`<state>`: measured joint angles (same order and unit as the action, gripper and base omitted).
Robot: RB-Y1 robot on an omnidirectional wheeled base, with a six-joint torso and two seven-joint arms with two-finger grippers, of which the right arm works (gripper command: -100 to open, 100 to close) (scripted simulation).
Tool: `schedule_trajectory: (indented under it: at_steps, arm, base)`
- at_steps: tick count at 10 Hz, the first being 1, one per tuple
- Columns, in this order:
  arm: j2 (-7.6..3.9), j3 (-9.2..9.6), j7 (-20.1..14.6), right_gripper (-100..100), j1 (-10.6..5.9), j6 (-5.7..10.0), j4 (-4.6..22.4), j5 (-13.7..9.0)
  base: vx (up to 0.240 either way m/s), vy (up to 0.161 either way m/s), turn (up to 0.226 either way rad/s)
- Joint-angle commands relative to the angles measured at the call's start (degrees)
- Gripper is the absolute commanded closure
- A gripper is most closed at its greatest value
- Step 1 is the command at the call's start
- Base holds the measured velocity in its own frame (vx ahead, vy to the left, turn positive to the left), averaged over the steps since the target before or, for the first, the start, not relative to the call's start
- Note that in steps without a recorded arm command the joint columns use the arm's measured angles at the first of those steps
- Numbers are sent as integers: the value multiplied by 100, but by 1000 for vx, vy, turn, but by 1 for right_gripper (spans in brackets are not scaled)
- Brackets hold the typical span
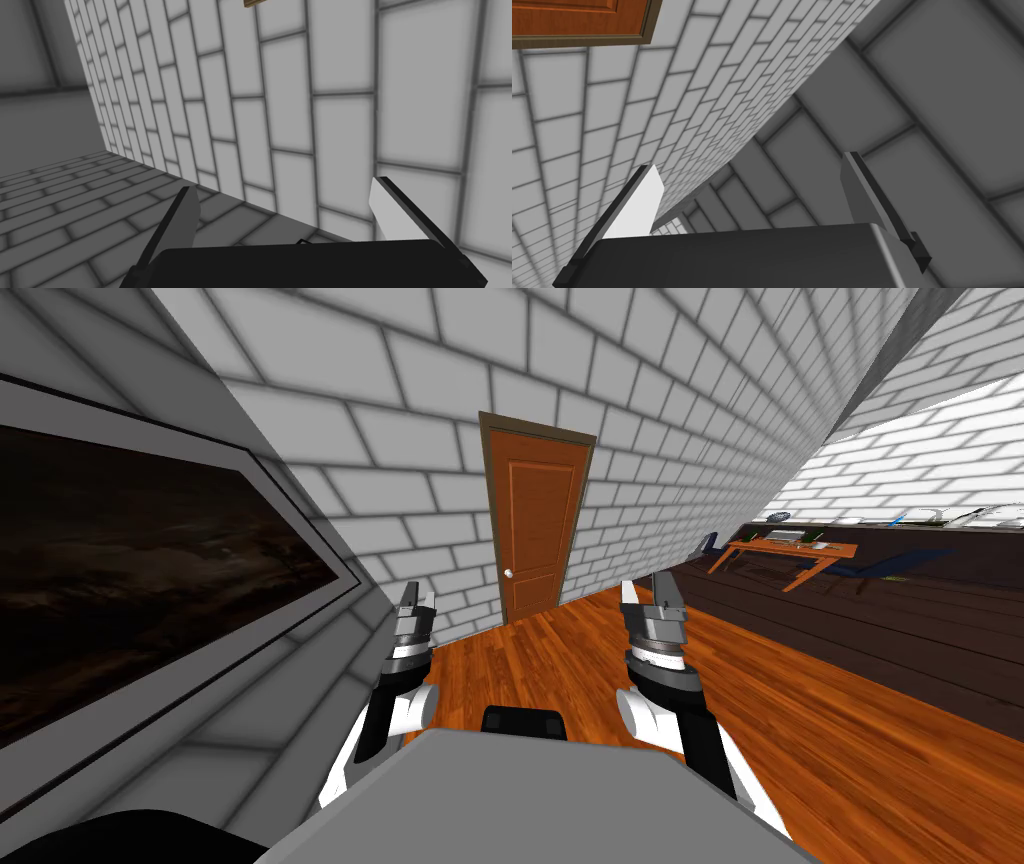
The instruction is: Pull the door open
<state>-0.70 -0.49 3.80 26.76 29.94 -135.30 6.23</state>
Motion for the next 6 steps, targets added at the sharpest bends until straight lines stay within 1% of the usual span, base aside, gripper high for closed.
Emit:
schedule_trajectory:
  at_steps: [1,3,6]
  arm:
    - [-51,-61,132,-100,-39,53,192,72]
    - [-110,-142,307,-100,-90,124,446,166]
    - [-161,-227,491,-100,-143,198,712,265]
  base:
    - [54,29,80]
    - [111,38,82]
    - [93,26,50]
